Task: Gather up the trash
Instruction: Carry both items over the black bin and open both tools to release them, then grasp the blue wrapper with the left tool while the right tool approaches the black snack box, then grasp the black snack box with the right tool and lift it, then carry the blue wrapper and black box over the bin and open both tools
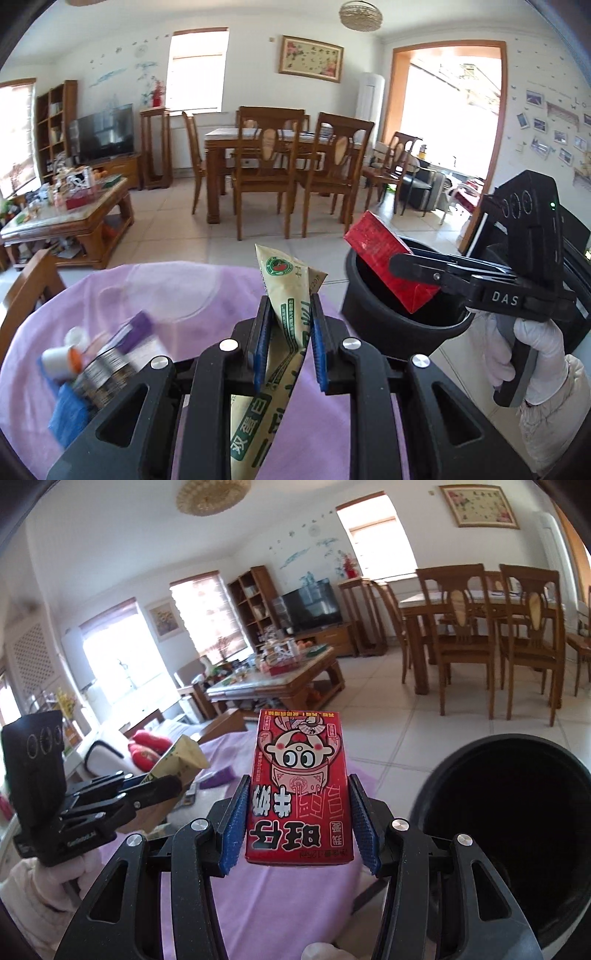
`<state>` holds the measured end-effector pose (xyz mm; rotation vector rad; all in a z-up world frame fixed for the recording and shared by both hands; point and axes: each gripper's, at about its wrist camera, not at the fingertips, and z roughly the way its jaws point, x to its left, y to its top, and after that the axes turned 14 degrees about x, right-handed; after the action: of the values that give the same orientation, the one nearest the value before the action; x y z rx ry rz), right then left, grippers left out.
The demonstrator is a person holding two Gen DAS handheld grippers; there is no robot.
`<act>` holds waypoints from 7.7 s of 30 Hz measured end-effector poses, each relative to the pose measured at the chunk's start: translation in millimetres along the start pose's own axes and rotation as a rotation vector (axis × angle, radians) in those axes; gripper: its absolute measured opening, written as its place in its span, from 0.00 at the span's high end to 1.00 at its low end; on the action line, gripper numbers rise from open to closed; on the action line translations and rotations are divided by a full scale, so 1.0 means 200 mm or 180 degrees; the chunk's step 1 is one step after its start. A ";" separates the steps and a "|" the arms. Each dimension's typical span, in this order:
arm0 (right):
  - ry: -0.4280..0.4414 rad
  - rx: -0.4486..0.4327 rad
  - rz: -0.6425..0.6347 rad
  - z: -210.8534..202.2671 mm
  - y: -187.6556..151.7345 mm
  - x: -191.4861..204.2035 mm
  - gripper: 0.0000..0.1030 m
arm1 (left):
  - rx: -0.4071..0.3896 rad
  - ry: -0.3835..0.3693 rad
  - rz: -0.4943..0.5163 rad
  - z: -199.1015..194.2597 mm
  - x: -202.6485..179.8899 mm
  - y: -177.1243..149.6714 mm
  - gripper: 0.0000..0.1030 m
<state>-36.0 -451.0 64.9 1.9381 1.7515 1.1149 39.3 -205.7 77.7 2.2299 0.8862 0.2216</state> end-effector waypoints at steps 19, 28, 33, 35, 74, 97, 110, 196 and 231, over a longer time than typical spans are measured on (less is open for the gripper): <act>-0.0748 -0.0048 0.0889 -0.24 -0.32 -0.87 0.51 | 0.0322 -0.0741 0.0438 0.61 -0.66 0.33 0.80; -0.0955 0.0049 0.0957 -0.15 -0.36 -0.98 0.51 | 0.0417 -0.0747 0.0441 0.78 -0.77 0.31 0.80; -0.1023 0.0083 0.0947 -0.11 -0.38 -1.03 0.51 | 0.0458 -0.0768 0.0437 0.83 -0.77 0.31 0.80; -0.1040 0.0093 0.0944 -0.10 -0.39 -1.03 0.51 | 0.0466 -0.0751 0.0482 0.86 -0.78 0.31 0.80; -0.1137 0.0040 0.0911 -0.09 -0.42 -0.97 0.41 | 0.0491 -0.0347 0.0460 0.87 -0.74 0.25 0.25; -0.0578 -0.0003 0.0129 0.10 -0.18 -0.30 0.28 | -0.0240 0.0243 0.0457 0.08 -0.40 0.01 0.18; -0.0144 0.0473 -0.0903 0.48 -0.08 0.37 0.26 | 0.0281 0.0507 -0.0146 -0.11 0.41 -0.32 0.16; 0.1311 0.0800 -0.0550 0.64 0.27 0.74 0.97 | 0.0593 0.0183 -0.0431 -0.17 0.86 -0.44 0.64; -0.0411 -0.0035 0.0844 -0.26 -0.26 -1.03 0.97 | 0.0974 -0.1000 0.0318 0.87 -0.59 0.31 0.63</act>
<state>-99.5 -647.1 -6.7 2.2301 1.4505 1.0505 52.9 -412.8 4.6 2.5021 0.6729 -0.2303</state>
